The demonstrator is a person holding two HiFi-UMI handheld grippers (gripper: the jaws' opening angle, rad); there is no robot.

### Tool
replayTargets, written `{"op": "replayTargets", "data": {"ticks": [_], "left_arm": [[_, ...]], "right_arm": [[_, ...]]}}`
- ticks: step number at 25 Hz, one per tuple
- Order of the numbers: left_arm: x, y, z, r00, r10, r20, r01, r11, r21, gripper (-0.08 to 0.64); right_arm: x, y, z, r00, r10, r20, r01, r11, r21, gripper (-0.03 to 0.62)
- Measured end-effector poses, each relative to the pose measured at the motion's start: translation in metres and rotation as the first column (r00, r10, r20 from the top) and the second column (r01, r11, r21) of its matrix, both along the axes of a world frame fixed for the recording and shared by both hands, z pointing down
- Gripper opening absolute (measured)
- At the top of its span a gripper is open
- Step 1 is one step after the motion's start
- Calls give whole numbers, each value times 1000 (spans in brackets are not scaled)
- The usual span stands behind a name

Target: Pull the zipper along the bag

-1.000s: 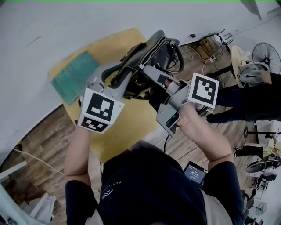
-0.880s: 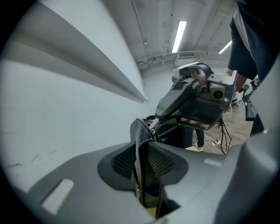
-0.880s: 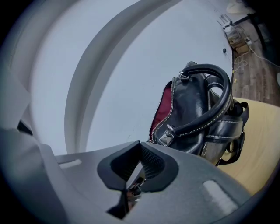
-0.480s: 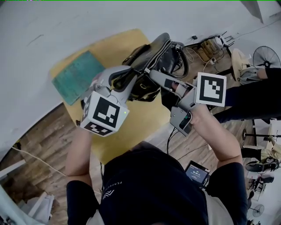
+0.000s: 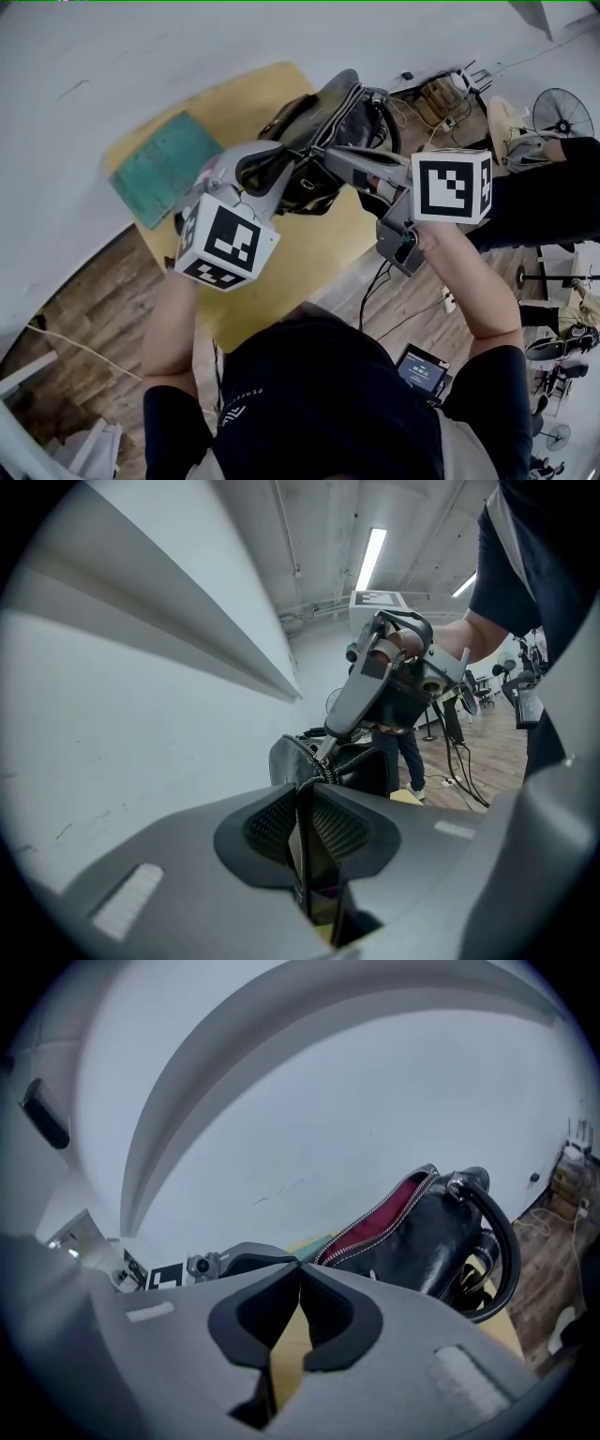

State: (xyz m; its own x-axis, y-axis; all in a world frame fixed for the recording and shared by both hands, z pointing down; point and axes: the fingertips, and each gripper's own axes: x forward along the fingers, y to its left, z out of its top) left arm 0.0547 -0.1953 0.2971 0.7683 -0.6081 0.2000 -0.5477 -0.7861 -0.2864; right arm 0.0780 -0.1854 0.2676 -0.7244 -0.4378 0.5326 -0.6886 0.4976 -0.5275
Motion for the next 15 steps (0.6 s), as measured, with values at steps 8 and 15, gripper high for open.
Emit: {"op": "replayTargets", "data": {"ticks": [8,15], "left_arm": [[-1,-1,0,1000,-10,-4,10,1000,0,70],[-2,-1,-1,1000,-17,23,16,1000,13,60]], "right_arm": [[2,-4,0,943,-134,-305,192,967,169,8],[4,-4,1,835,-229,-499,369,908,200,5]]}}
